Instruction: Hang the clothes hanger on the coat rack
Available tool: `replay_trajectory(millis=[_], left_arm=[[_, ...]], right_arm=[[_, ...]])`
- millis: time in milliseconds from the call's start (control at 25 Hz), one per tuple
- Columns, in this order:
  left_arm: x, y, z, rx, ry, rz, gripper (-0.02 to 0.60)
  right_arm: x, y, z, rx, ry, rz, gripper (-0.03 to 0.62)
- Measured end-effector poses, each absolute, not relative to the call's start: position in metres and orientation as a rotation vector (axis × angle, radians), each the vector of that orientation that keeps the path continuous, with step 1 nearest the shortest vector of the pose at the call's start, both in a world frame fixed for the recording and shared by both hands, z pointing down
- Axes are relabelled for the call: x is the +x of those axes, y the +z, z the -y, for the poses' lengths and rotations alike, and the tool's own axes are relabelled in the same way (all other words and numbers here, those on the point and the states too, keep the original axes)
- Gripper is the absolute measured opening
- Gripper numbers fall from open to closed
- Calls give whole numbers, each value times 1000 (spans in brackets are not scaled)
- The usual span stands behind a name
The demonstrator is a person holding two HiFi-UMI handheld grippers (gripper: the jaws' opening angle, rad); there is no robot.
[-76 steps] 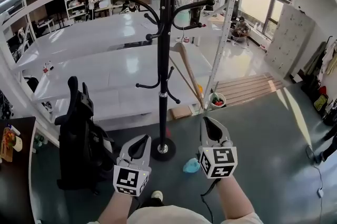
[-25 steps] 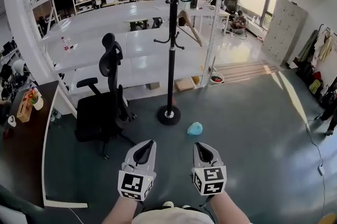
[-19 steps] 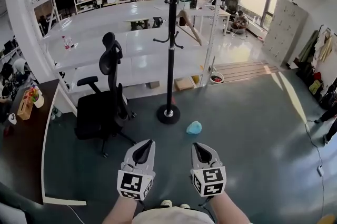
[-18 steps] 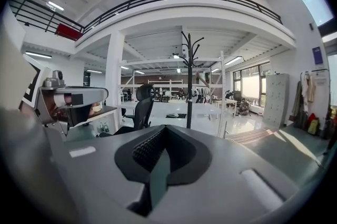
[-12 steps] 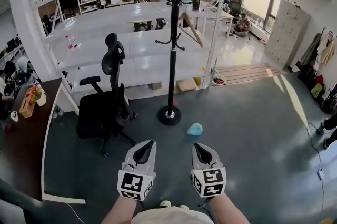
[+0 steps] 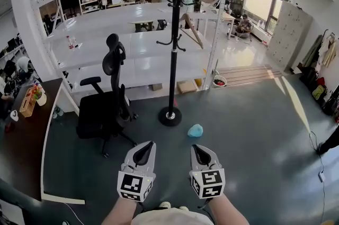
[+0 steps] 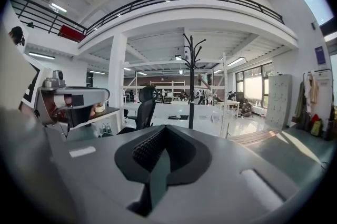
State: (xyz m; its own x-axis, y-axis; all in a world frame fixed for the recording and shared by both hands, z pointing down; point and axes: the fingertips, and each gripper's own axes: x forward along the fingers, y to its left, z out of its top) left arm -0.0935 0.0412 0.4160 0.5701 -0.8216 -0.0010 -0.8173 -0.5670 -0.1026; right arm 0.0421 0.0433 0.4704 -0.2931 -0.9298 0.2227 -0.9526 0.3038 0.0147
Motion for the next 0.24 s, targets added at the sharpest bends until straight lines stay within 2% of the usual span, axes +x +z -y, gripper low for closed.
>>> replay_trajectory(millis=[240], left_arm=[[-92,415,-44,-2706,-75,-1401,0]], right_arm=[[44,466,-49,1753,188,2376,25]])
